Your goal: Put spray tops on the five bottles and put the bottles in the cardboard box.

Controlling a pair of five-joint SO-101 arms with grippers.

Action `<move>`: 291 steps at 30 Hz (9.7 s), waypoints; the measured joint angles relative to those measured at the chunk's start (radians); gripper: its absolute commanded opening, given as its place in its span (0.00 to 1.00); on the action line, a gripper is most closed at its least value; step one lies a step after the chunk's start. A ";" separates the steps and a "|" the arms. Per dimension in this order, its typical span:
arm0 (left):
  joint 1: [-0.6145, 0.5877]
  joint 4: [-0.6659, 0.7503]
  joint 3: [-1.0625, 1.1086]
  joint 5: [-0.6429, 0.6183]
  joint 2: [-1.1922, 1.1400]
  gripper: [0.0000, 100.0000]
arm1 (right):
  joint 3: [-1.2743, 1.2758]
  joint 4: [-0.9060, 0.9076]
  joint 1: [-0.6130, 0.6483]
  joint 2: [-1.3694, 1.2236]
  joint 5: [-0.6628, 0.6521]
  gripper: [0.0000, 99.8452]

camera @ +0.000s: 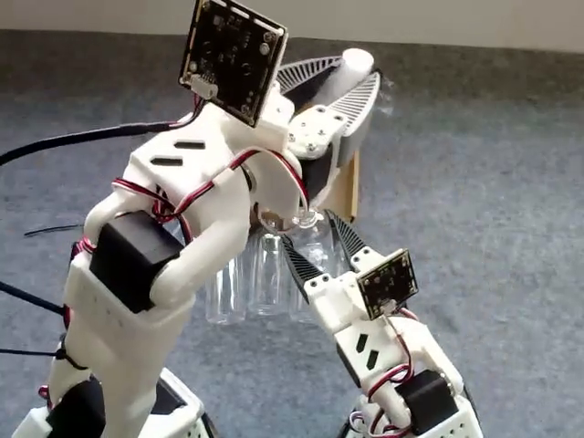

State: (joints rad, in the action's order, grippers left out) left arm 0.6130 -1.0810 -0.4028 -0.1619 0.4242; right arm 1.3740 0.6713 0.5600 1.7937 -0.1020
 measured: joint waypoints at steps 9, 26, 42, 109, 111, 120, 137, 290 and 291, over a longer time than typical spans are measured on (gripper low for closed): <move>0.000 0.000 0.091 -0.009 -0.002 0.01 | 0.000 0.000 0.000 0.008 0.000 0.00; -0.052 0.002 0.014 0.035 0.000 0.01 | 0.000 0.000 0.000 0.009 0.000 0.00; 0.029 0.002 0.012 0.041 0.000 0.01 | 0.000 0.025 0.000 0.009 0.000 0.00; -0.153 -0.089 0.439 0.252 0.118 0.16 | 0.020 0.031 -0.104 0.009 0.112 0.00; -0.153 -0.089 0.439 0.252 0.110 0.16 | 0.020 0.031 -0.104 0.009 0.112 0.00; -0.121 -0.133 0.508 0.249 0.120 0.16 | 0.021 0.032 -0.103 0.006 0.112 0.00; -0.044 -0.137 0.519 0.387 0.129 0.15 | 0.023 0.032 -0.107 0.006 0.112 0.00; -0.769 0.420 1.482 0.229 0.272 0.15 | -1.211 -1.232 -0.104 -2.418 0.121 0.25; -0.769 0.420 1.482 0.229 0.272 0.15 | -1.211 -1.232 -0.103 -2.418 0.121 0.25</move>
State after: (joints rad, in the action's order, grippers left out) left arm -0.1557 -0.6605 1.0794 0.0667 0.6958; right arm 0.1634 -0.5608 0.4572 -0.6245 0.0192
